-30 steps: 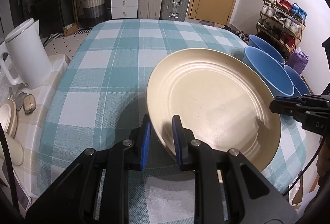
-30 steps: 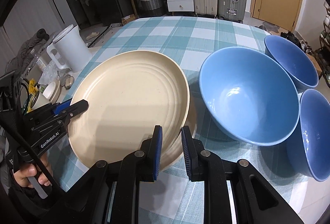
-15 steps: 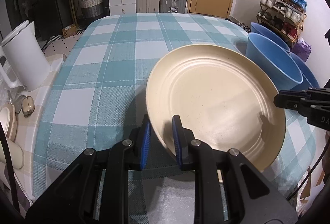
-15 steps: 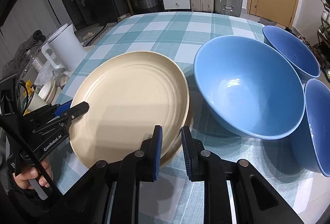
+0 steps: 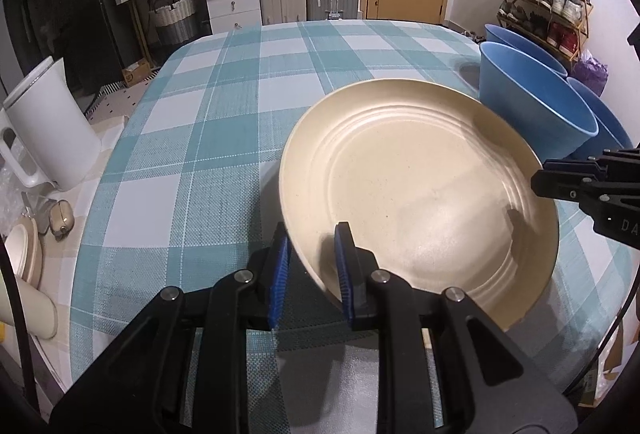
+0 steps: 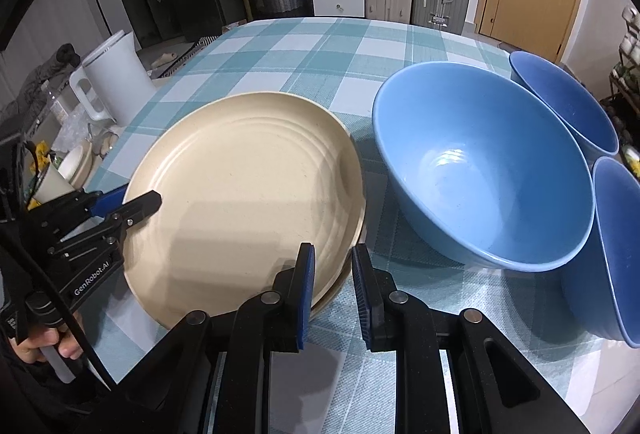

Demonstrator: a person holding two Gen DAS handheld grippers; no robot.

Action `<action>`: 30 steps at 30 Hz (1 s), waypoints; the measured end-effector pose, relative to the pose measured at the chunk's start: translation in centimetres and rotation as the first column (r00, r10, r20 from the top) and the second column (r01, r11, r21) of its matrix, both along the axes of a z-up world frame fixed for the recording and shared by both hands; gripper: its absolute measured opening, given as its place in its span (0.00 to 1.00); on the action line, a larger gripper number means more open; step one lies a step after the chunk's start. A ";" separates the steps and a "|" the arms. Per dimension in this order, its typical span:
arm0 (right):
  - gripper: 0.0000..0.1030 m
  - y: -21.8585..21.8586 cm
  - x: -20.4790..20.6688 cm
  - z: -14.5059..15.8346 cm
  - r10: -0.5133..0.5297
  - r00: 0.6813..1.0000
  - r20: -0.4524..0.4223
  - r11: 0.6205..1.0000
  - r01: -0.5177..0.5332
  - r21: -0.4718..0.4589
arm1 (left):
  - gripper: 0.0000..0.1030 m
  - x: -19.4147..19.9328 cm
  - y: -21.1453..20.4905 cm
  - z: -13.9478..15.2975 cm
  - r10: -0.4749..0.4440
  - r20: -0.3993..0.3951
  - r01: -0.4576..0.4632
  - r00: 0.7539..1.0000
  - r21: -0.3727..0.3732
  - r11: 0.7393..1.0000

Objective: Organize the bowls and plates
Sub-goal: 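Lower the held plates onto the third cream plate and open both tools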

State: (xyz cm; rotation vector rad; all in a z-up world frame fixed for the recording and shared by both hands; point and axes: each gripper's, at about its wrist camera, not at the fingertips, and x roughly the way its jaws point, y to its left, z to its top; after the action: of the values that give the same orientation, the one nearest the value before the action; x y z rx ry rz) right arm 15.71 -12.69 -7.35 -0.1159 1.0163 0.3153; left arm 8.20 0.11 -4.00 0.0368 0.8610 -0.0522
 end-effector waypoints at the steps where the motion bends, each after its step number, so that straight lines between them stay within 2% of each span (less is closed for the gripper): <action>1: 0.19 0.1 -0.1 -0.1 0.002 1.000 0.003 1.000 -0.002 -0.006 | 0.18 0.0 0.0 -0.1 -0.002 0.000 0.002 1.000 0.003 1.000; 7: 0.19 0.5 -0.2 -0.4 0.008 1.000 0.030 0.999 -0.006 -0.051 | 0.20 -0.2 -0.4 -0.3 -0.006 0.006 0.006 1.000 0.025 1.000; 14: 0.19 0.3 -0.3 -0.7 0.007 0.999 0.039 0.998 -0.004 -0.061 | 0.22 -0.2 -0.9 -0.8 -0.009 0.004 0.009 1.000 0.050 0.999; 30: 0.19 0.5 -0.1 -1.0 0.004 0.999 0.043 0.997 -0.001 -0.071 | 0.22 -0.1 -0.6 -0.7 -0.011 -0.009 0.011 1.000 0.011 1.000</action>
State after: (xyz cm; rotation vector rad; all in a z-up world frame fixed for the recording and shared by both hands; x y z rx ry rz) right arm 15.58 -12.22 -8.31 -0.1879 0.9846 0.2778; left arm 8.11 -0.51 -4.74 0.0517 0.8704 -0.0578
